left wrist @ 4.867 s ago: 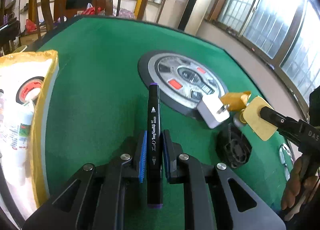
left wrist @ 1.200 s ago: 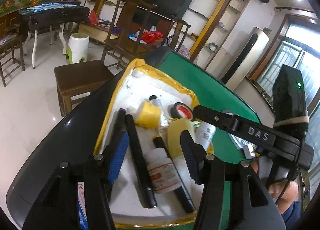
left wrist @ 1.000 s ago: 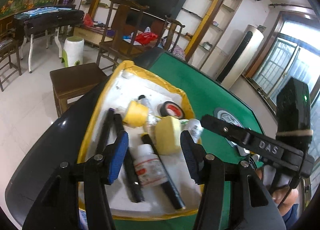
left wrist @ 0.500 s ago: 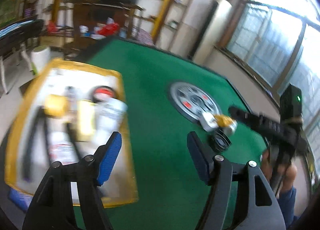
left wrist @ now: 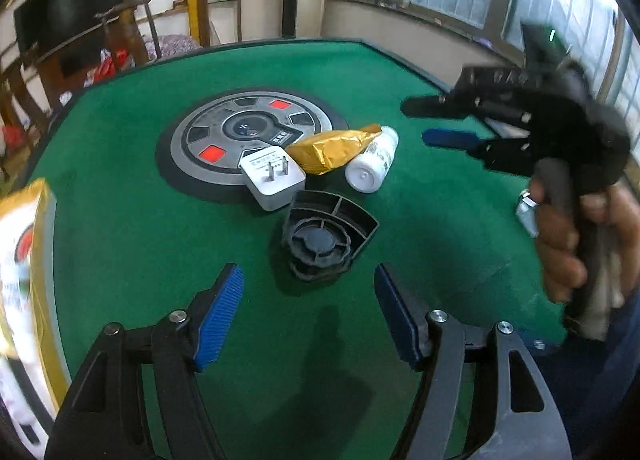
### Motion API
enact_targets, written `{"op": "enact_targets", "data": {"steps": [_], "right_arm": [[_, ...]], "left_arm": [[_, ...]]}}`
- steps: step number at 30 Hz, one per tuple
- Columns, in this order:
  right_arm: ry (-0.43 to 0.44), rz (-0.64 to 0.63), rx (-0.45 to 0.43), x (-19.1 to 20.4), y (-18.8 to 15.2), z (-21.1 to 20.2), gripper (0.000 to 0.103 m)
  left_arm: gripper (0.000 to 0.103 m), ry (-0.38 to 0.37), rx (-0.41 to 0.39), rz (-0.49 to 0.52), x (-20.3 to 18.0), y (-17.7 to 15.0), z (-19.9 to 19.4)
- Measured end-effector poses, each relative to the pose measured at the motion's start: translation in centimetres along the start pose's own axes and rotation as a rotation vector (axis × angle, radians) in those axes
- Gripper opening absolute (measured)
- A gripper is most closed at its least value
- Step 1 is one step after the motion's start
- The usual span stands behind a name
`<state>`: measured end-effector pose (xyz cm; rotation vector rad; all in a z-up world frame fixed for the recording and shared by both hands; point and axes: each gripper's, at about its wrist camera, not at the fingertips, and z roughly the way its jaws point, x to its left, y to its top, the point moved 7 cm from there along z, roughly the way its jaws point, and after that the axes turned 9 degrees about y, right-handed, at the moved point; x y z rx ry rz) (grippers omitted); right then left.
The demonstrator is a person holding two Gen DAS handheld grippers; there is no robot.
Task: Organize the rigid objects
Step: 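Grasp the black fan-shaped plastic part with the left gripper while the right reaches for the white bottle, then grasp the white pill bottle with the right gripper while the left holds the black part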
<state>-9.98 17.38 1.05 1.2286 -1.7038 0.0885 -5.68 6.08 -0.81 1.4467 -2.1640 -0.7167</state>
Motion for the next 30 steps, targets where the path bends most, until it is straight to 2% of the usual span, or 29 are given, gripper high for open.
{"op": "enact_targets", "data": {"steps": [2,3,5,7,10,12,19,25,30], "right_arm": [[-0.003,-0.012,0.006,0.5,-0.1,0.3,0.040],[-0.007,-0.011,0.006,0.1,-0.1,0.3,0.047],[-0.009,-0.002,0.007,-0.5,-0.2,0.4,0.051],[-0.010,0.001,0.008,-0.8,-0.2,0.2,0.051],[-0.021,0.001,0.011,-1.4,-0.3,0.0,0.051],[-0.036,0.005,0.016,-1.7,-0.3,0.0,0.051],[-0.074,0.016,0.048,-2.5,-0.8,0.4,0.051],[-0.093,-0.013,0.058,-2.5,-1.1,0.3,0.051],[-0.140,-0.085,0.074,-1.7,-1.5,1.4,0.051]], "left_arm": [[0.067,0.028,-0.002,0.019,-0.3,0.4,0.7],[0.067,0.022,0.002,0.023,-0.3,0.4,0.9],[0.067,-0.007,0.015,0.027,-0.7,0.5,1.4],[0.067,-0.037,0.036,0.042,-1.4,0.7,2.2],[0.067,-0.021,0.055,0.053,-2.1,0.9,3.4],[0.067,-0.043,0.066,0.051,-2.7,1.1,4.2],[0.066,-0.033,0.036,0.012,-2.6,0.7,4.5],[0.066,0.006,0.041,-0.052,0.8,-2.3,2.2],[0.066,0.013,0.040,-0.171,4.8,-3.5,1.9]]}}
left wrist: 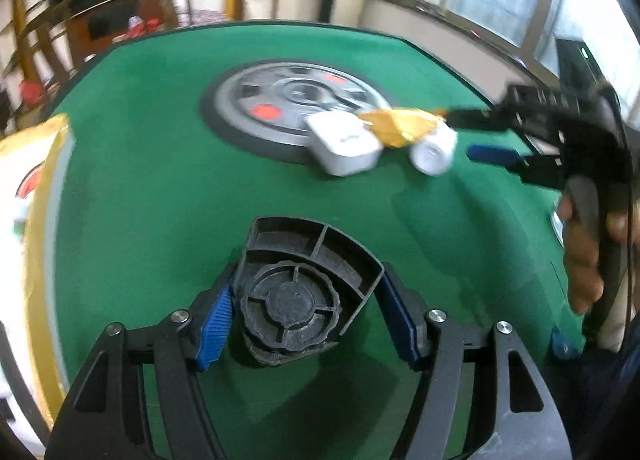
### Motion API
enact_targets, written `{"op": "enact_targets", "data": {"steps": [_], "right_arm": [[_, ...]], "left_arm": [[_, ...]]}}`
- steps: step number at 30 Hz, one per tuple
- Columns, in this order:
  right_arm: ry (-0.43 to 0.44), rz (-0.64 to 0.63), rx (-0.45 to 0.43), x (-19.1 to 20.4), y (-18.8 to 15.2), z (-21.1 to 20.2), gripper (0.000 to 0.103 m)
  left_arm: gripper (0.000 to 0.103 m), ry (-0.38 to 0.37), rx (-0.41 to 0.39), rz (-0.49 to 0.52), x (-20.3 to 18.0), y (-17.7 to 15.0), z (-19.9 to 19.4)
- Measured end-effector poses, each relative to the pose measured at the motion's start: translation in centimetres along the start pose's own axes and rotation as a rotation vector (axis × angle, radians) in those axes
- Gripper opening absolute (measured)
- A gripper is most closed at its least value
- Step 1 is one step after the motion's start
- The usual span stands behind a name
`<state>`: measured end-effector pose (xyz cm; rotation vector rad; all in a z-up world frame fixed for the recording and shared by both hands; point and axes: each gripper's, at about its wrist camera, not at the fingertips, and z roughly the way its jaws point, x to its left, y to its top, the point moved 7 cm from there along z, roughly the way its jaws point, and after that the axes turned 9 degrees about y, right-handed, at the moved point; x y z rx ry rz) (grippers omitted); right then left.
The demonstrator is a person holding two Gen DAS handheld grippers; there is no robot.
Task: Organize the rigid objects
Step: 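Grasp the white pill bottle with the right gripper while the left holds the black part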
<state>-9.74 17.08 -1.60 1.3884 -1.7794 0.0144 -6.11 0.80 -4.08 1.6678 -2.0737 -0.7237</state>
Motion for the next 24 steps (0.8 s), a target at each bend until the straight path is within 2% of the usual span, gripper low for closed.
{"op": "enact_targets", "data": {"steps": [5,7,12,15,17,24], "right_arm": [[-0.050,-0.033,0.007,0.4,0.4,1.6,0.051],[-0.089,-0.077,0.031,0.4,0.0,2.1,0.046],[-0.085,-0.093,0.037,-0.7,0.0,0.2,0.035],[-0.065,-0.073,0.000,-1.2,0.2,-1.7,0.032],[-0.081,-0.093,-0.018,-1.2,0.4,-2.5,0.031],[-0.127,-0.126,0.038,-0.7,-0.3,-1.4,0.030]], "left_arm": [[0.066,0.011,-0.015,-0.007,0.1,0.5,0.4],[0.066,0.000,-0.021,-0.017,0.2,0.6,0.4],[0.066,-0.015,-0.025,-0.023,0.4,0.5,0.1],[0.066,-0.027,-0.027,-0.032,0.6,0.6,0.0],[0.066,-0.031,-0.027,-0.035,0.7,0.6,0.0],[0.066,-0.022,-0.026,-0.025,0.8,0.6,0.0]]}}
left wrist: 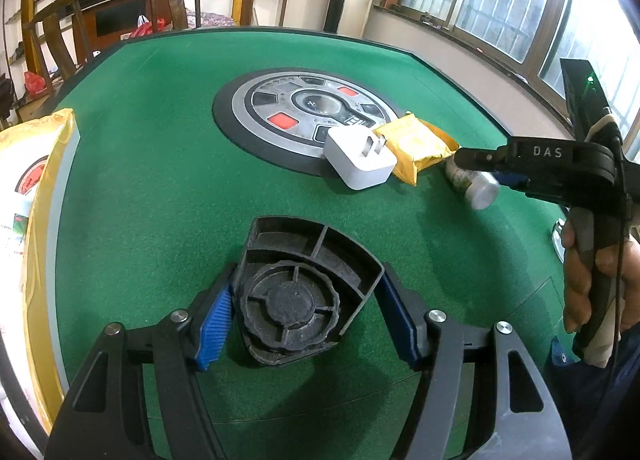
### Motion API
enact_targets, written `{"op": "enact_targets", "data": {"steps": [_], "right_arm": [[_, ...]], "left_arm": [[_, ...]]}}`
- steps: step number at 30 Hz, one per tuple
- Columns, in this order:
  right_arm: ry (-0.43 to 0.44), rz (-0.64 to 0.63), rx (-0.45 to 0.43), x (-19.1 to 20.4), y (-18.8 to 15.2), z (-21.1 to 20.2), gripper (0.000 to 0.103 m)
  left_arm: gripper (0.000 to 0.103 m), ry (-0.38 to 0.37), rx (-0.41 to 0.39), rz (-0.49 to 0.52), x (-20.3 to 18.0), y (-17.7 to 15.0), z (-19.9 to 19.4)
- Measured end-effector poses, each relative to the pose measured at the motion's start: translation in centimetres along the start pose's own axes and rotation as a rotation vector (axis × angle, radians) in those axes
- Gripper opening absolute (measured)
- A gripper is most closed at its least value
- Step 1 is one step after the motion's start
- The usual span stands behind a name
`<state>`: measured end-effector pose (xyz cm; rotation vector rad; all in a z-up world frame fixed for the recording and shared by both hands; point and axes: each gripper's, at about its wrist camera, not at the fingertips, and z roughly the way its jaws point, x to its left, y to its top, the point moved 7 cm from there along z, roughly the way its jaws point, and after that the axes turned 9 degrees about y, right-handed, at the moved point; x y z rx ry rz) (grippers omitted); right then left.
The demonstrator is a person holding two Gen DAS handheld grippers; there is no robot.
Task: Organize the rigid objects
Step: 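Grasp the white pill bottle with the right gripper while the left holds the black part, then carry the black part and white bottle over the white tray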
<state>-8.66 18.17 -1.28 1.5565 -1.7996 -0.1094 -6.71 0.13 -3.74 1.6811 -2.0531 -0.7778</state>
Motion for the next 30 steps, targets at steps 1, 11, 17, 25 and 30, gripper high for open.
{"op": "enact_targets", "data": {"steps": [1,11,17,25,30], "right_arm": [[-0.006,-0.011,0.002,0.2,0.0,0.1,0.030],[-0.011,-0.032,0.037,0.7,-0.7,0.7,0.030],[-0.024,-0.007,-0.119,0.3,0.9,-2.4,0.030],[0.115,-0.017,-0.167,2.3,1.0,-3.3,0.030],[0.159,-0.106,-0.156,5.3,0.2,-2.5,0.030]], "left_arm": [[0.066,0.003,0.000,0.004,0.0,0.0,0.0],[0.066,-0.026,-0.004,-0.008,0.1,0.0,-0.1],[0.066,-0.051,-0.051,-0.017,-0.2,0.5,-1.0],[0.066,-0.045,-0.057,-0.028,0.0,0.7,-0.9],[0.066,-0.037,-0.060,-0.029,0.0,0.7,-0.9]]}}
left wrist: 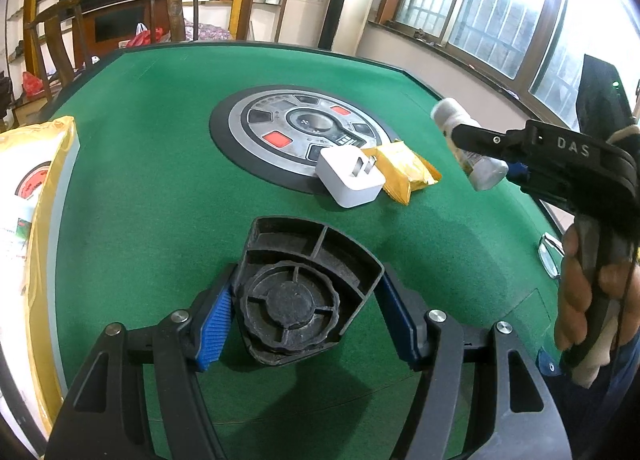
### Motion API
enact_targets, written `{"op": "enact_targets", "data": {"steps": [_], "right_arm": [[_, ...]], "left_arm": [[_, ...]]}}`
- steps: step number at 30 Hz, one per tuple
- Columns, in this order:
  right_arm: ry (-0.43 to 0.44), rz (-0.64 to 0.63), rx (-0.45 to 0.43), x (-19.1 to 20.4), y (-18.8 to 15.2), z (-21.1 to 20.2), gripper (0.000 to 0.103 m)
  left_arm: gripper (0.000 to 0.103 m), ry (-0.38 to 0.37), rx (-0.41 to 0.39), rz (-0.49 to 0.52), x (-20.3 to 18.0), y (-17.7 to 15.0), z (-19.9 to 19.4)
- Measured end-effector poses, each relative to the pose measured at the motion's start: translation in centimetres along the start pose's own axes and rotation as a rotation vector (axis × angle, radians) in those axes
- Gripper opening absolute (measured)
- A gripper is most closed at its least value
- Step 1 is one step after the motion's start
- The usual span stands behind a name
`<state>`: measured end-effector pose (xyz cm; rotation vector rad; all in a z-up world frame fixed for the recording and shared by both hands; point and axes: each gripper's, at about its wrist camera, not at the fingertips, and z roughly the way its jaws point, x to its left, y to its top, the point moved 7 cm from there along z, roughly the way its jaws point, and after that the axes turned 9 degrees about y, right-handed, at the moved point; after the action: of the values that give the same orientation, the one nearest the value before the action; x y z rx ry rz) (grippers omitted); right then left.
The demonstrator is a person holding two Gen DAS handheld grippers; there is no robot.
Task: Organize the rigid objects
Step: 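Carry the black part and white bottle over the white tray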
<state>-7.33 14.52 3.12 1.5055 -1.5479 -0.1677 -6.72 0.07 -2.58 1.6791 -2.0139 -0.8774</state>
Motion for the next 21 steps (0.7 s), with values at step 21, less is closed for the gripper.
{"op": "enact_targets", "data": {"steps": [21], "right_arm": [[0.035,-0.107,0.028,2.5,-1.7,1.5,0.030]], "left_arm": [[0.066,0.072,-0.141,-0.016,1.1,1.2,-6.0]]}}
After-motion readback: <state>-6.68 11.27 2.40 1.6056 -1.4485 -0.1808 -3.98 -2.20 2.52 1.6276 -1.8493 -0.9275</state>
